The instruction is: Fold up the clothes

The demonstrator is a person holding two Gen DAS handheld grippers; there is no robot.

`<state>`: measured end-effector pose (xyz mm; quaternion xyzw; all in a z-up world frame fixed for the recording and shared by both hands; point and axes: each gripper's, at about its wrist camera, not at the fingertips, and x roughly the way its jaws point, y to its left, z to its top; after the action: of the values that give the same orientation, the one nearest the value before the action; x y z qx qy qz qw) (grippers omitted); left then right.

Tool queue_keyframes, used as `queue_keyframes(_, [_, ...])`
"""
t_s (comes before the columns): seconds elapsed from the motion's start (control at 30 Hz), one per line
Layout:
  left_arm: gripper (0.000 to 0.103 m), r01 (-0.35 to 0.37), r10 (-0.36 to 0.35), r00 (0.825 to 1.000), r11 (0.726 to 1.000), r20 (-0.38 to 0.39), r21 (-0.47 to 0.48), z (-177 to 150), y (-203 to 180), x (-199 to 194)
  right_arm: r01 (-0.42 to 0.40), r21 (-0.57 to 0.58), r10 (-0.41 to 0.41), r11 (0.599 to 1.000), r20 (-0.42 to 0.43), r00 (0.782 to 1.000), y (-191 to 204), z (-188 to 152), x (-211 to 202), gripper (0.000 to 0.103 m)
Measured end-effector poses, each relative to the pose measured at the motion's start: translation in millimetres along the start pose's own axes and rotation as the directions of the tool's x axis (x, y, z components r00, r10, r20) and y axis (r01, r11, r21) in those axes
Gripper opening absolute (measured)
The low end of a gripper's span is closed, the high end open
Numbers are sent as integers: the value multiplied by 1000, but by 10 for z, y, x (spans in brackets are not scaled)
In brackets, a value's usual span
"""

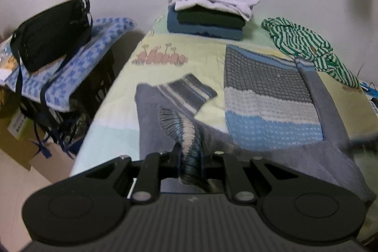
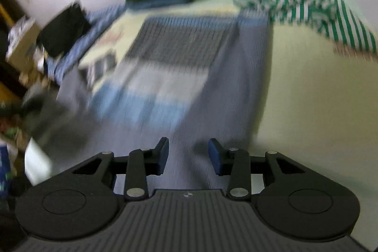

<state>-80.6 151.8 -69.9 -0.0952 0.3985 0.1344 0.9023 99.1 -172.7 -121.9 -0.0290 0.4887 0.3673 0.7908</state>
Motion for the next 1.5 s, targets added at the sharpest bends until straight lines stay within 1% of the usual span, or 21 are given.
queue_keyframes(0.1, [11, 10, -10, 1000, 1000, 12, 9, 103, 71, 15, 9, 56, -5, 998, -60, 998, 57, -352, -53, 42])
queue_keyframes(0.33, [11, 41, -42, 999, 996, 20, 82, 198, 63, 22, 79, 29, -79, 996, -23, 997, 339, -683, -287, 42])
queue_keyframes(0.4, [11, 56, -58, 998, 994, 22, 96, 215, 43, 26, 105, -5, -105, 994, 10, 994, 414, -736, -373, 43])
queue_keyframes(0.5, [11, 77, -79, 997, 991, 19, 106, 224, 8, 16, 111, -91, -109, 990, 32, 994, 573, -798, -343, 43])
queue_keyframes(0.6, [11, 78, -80, 997, 993, 17, 93, 249, 7, 4, 122, -174, -120, 977, 22, 993, 694, -860, -184, 43])
queue_keyframes(0.7, [11, 68, -69, 997, 995, 19, 67, 292, 25, -26, 146, -182, -150, 972, -9, 989, 601, -931, -97, 39])
queue_keyframes(0.77, [11, 55, -56, 998, 997, 25, 55, 316, 10, -54, 120, -167, -124, 979, -17, 992, 518, -924, -154, 38])
queue_keyframes(0.83, [11, 43, -44, 999, 998, 30, 51, 336, -37, -63, 108, -170, -113, 980, -22, 993, 475, -899, -156, 30])
queue_keyframes(0.9, [11, 33, -35, 999, 998, 32, 53, 368, -109, -51, 103, -183, -109, 978, -24, 994, 452, -866, -133, 28])
queue_keyframes(0.97, [11, 32, -34, 999, 998, 32, 61, 432, -226, -26, 104, -196, -111, 975, -27, 993, 459, -832, -109, 19])
queue_keyframes(1.0, [11, 36, -38, 999, 997, 35, 66, 479, -298, -17, 98, -195, -106, 976, -29, 994, 457, -812, -106, 10])
queue_keyframes(1.03, [11, 45, -48, 998, 996, 41, 72, 539, -379, -13, 77, -180, -84, 981, -32, 996, 431, -787, -121, 8])
queue_keyframes(1.17, [11, 63, -73, 993, 992, 92, 110, 829, -769, 39, -2, -60, 0, 998, -29, 1000, 193, -727, -201, 7])
queue_keyframes(1.3, [11, 63, -80, 987, 990, 138, 126, 1213, -1227, 210, -77, 51, 79, 996, -35, 996, -55, -726, -165, 5])
queue_keyframes(1.4, [11, 85, -103, 986, 987, 130, 137, 1440, -1556, 444, -137, 102, 141, 985, -28, 990, -181, -749, -134, 3])
queue_keyframes(1.5, [11, 117, -136, 984, 980, 116, 163, 1566, -1884, 720, -177, 110, 181, 978, -27, 983, -231, -760, -128, 3])
